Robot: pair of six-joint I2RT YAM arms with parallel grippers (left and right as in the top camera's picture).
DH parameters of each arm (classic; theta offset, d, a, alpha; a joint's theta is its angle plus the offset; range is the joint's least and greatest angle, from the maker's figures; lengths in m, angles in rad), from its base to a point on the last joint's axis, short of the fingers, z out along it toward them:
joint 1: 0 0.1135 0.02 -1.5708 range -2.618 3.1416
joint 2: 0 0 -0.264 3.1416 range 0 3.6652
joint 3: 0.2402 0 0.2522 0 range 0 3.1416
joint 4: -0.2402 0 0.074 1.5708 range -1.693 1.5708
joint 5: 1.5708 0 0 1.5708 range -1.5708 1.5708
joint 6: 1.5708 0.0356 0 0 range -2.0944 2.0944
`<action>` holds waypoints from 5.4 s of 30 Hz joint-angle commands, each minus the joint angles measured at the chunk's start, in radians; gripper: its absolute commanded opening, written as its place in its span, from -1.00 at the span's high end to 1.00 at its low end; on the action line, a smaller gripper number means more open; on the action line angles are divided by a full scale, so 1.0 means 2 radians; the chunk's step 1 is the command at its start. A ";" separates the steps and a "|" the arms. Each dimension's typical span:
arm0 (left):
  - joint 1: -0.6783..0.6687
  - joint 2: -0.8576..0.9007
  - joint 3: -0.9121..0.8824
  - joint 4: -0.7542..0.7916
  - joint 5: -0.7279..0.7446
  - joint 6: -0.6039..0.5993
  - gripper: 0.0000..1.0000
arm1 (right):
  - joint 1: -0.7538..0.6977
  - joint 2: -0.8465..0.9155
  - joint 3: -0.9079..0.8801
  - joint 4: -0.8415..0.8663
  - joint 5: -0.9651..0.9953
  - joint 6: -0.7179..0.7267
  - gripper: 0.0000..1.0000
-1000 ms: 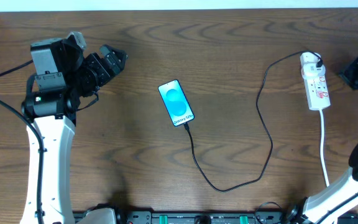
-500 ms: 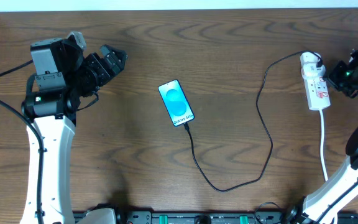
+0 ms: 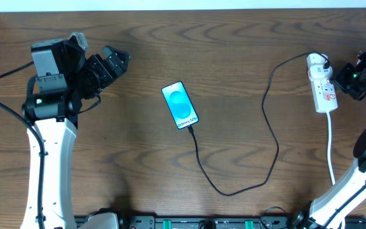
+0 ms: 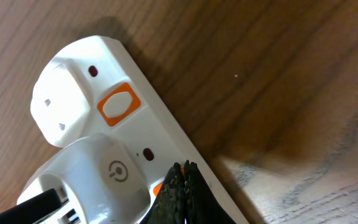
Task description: Plug charger to phone and switch on socket
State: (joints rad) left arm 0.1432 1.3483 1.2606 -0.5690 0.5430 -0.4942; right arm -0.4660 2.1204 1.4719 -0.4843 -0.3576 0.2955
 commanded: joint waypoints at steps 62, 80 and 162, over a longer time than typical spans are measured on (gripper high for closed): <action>0.001 -0.001 0.001 0.000 -0.005 0.001 -0.96 | 0.013 0.011 0.009 -0.023 -0.111 0.140 0.98; 0.001 -0.001 0.001 0.000 -0.005 0.001 -0.96 | -0.053 -0.085 0.009 -0.025 -0.096 0.140 0.98; 0.001 -0.001 0.001 0.000 -0.005 0.001 -0.96 | 0.041 0.043 0.009 -0.038 -0.154 0.150 0.98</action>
State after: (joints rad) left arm 0.1432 1.3483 1.2606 -0.5690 0.5430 -0.4942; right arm -0.4877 2.1704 1.5188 -0.5133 -0.4854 0.5739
